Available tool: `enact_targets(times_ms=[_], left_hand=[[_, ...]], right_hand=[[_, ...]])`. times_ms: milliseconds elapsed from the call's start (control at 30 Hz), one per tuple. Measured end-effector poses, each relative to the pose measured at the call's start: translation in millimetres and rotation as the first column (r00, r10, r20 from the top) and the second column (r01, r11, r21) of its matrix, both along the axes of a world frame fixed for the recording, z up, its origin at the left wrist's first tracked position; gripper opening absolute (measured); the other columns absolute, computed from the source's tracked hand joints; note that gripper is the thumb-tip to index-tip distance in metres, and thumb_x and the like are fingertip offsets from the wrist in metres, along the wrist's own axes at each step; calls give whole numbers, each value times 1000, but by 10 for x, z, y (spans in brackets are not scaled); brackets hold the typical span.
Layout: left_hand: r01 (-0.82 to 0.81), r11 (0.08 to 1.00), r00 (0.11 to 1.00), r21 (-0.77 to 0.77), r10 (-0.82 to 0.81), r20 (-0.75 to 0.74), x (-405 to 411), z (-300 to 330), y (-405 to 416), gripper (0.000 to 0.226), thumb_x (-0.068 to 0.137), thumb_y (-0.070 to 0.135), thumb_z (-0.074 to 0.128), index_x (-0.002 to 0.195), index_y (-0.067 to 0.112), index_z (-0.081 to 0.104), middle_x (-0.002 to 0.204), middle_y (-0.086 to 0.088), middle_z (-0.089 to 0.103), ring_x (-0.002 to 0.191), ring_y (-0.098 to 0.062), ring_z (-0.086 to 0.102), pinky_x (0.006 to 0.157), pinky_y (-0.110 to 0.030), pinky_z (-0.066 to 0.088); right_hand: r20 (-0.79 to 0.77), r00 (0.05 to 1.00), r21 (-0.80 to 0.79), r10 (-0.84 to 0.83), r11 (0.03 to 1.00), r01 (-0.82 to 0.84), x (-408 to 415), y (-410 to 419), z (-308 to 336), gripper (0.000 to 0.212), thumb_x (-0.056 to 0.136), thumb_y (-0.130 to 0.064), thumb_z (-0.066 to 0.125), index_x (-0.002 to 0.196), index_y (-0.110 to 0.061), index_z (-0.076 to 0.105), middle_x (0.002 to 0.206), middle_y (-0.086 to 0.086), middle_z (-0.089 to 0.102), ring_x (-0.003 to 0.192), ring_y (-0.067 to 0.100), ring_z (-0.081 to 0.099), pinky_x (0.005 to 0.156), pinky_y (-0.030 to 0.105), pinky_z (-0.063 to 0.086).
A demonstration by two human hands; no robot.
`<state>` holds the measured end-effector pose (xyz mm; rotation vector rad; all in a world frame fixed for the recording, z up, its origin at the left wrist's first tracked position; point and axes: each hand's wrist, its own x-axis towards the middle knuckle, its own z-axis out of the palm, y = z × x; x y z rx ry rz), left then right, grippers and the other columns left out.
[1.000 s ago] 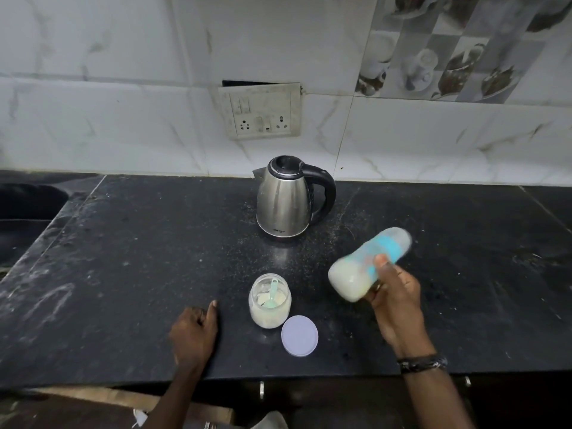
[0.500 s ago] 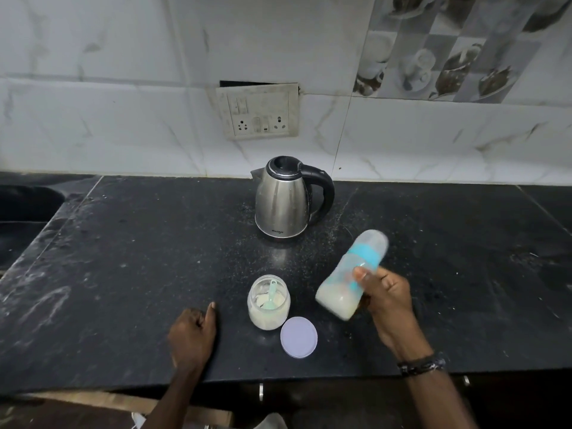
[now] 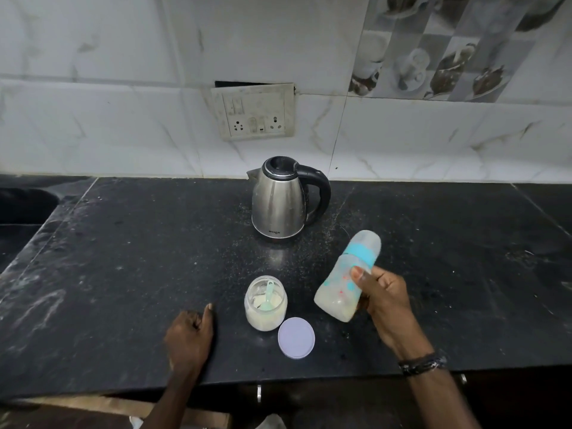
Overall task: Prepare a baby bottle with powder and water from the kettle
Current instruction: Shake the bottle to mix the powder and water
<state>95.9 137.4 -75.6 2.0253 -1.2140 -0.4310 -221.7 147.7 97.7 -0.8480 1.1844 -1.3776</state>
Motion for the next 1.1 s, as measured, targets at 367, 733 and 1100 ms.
enact_targets(times_ms=[367, 733, 1100], left_hand=[[0, 1000, 1000, 14, 0, -6, -32, 51, 15, 55, 94, 32, 72, 50, 7, 50, 52, -6, 54, 51, -23, 52, 57, -36, 42], [-11, 1000, 1000, 10, 11, -2, -9, -1, 8, 54, 94, 33, 72, 51, 9, 48, 52, -4, 53, 51, -25, 52, 56, -35, 39], [2, 1000, 1000, 22, -2, 19, 16, -54, -33, 57, 94, 36, 69, 48, 12, 46, 50, -3, 51, 49, -22, 51, 55, -33, 36]], right_hand=[[235, 951, -24, -201, 977, 213, -111, -60, 58, 43, 70, -43, 76, 98, -11, 68, 81, 3, 73, 62, 9, 66, 50, 21, 53], [146, 987, 12, -67, 998, 66, -122, -24, -37, 52, 60, -49, 84, 91, -9, 73, 77, 5, 73, 64, 15, 65, 50, 24, 54], [186, 982, -30, 20, 999, -15, -87, 19, -31, 52, 56, -49, 88, 88, -9, 77, 86, 9, 75, 71, 16, 70, 59, 29, 58]])
